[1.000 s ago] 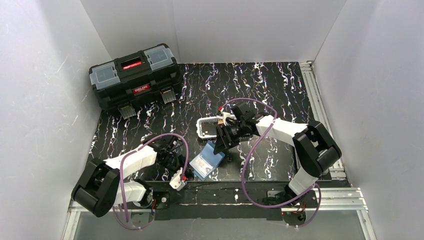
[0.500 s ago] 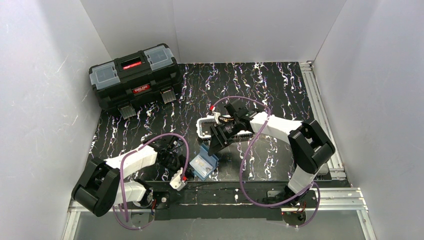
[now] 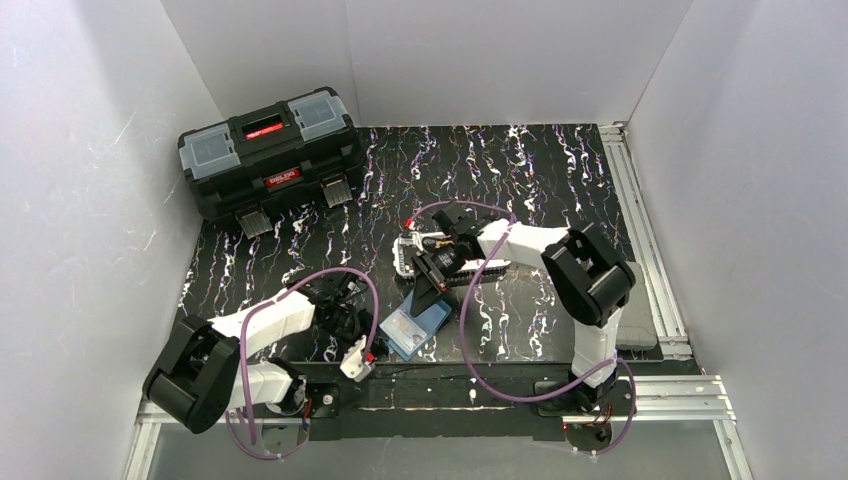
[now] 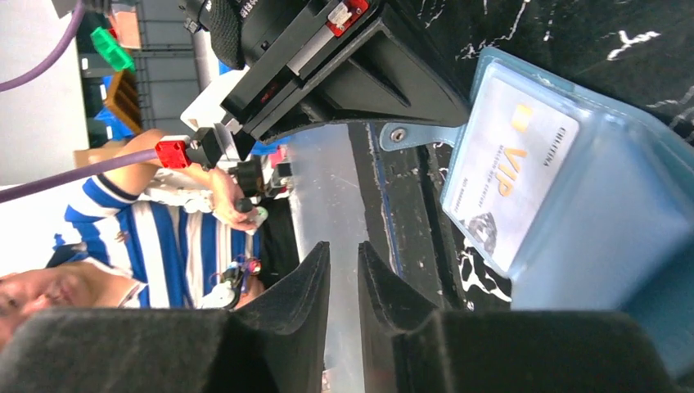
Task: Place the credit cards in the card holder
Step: Close the card holder at the center of the board.
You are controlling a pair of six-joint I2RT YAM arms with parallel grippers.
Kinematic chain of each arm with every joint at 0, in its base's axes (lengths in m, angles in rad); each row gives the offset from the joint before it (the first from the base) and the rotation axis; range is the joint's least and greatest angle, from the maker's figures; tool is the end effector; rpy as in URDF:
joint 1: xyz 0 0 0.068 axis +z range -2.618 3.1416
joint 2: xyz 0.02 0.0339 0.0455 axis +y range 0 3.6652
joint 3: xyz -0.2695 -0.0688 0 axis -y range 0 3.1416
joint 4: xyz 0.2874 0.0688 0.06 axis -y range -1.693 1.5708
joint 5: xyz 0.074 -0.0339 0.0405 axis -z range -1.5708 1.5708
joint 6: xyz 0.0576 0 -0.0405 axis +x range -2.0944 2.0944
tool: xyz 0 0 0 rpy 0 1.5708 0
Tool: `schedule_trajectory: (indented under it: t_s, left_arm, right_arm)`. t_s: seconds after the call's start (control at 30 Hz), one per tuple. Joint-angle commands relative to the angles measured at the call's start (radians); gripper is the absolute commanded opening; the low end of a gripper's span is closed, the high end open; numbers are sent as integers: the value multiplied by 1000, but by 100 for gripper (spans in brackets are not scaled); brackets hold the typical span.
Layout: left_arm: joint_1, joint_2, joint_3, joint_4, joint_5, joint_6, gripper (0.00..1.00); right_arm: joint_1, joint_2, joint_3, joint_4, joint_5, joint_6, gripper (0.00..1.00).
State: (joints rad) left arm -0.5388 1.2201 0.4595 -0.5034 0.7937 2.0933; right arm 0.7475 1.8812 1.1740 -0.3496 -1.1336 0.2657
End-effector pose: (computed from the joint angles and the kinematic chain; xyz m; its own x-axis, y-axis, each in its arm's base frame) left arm 0.1605 -0.1438 0.1029 0.8803 0.1817 -0.4383 0.4373 -0.6691 0.6009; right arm 0.2639 0.3157 0.1433 -0.7776 -0.5692 -0.2673 -0.4252 0.1629 0.8903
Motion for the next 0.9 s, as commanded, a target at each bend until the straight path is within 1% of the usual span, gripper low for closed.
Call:
schedule_trajectory:
  t_s: [0.0, 0.03, 0.1, 0.13, 0.23, 0.33, 0.37, 0.4, 0.43, 0.5, 0.57, 0.7, 0.87]
  left_arm:
    - [-3, -12, -4, -26, -27, 244, 12]
    - [-3, -14, -4, -26, -31, 243, 11]
    - [-4, -19, -7, -25, -34, 240, 11]
    - [-3, -22, -8, -24, -35, 238, 11]
    - [-3, -28, -12, -24, -38, 236, 11]
    - [-4, -29, -12, -24, -35, 240, 11]
    - [-3, -29, -12, -24, -34, 242, 11]
    - [-4, -29, -12, -24, -33, 243, 11]
    - [-3, -29, -11, -25, -32, 244, 11]
    - [-3, -28, -13, -26, -30, 246, 11]
    - [-4, -24, -15, -27, -27, 251, 11]
    - [-4, -20, -12, -27, -24, 261, 11]
    - [-4, -8, -7, -29, -21, 261, 10]
  right_arm:
    - [32, 53, 71, -43, -118, -5, 24]
    - [34, 51, 81, -61, -115, -20, 25]
    - [30, 11, 92, -86, -35, -35, 32]
    - [22, -15, 93, -88, 42, -30, 33]
    - [-41, -113, 78, -89, 282, 34, 43]
    - [-89, -222, -7, -73, 459, 43, 48]
    - [-100, -250, -39, -74, 515, 35, 49]
    - [-109, -276, -76, -72, 569, 35, 46]
    - [-118, -299, -120, -47, 629, 45, 39]
    - [-123, -320, -183, -31, 733, 65, 18]
    - [-122, -300, -207, -20, 763, 63, 1]
    - [-108, -262, -259, 37, 804, 62, 1]
    - [-91, -220, -247, 64, 790, 60, 1]
